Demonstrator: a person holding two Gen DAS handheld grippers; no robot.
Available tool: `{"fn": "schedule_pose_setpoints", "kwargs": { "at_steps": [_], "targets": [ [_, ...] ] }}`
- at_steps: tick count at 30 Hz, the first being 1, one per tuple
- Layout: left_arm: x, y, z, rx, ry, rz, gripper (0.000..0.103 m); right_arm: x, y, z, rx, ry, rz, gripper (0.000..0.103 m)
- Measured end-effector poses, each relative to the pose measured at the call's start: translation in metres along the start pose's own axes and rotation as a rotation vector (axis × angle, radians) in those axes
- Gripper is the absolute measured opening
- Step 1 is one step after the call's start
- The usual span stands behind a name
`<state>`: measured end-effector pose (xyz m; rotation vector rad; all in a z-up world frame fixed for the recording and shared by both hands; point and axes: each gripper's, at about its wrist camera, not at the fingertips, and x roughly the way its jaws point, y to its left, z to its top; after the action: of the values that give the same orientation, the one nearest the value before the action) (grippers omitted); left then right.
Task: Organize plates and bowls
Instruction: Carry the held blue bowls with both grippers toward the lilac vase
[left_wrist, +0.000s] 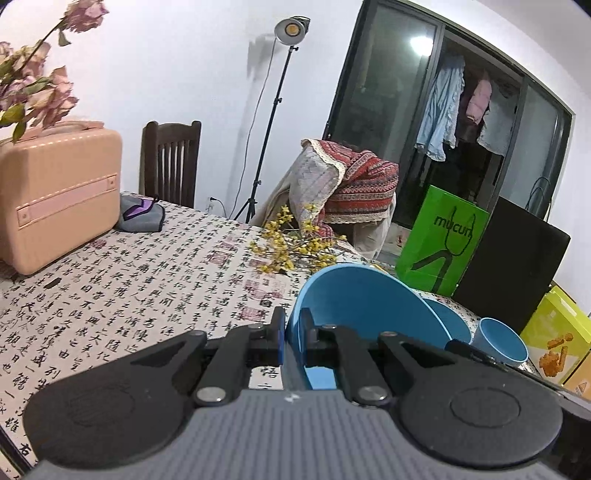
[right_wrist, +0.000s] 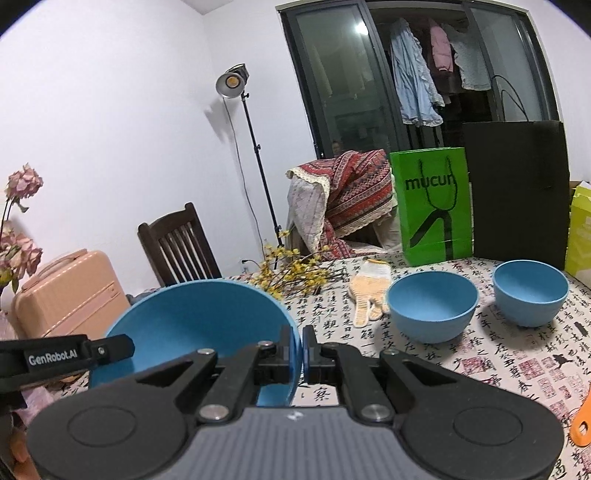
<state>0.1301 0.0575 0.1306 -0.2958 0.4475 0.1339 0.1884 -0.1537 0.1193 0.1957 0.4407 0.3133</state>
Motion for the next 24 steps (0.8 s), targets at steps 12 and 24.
{"fn": "schedule_pose_setpoints", "kwargs": {
  "at_steps": [12,24],
  "targets": [
    [-0.003,0.034,-0.006,-0.03,0.013,0.033,0.008,0.006,0.029,-0.016,-0.011,0.027,0.03,0.005],
    [-0.004,0.06,-0.013,-0.055,0.032,0.054,0.007,0.014,0.052,-0.029,-0.025,0.054,0.045,0.005]
  ]
}}
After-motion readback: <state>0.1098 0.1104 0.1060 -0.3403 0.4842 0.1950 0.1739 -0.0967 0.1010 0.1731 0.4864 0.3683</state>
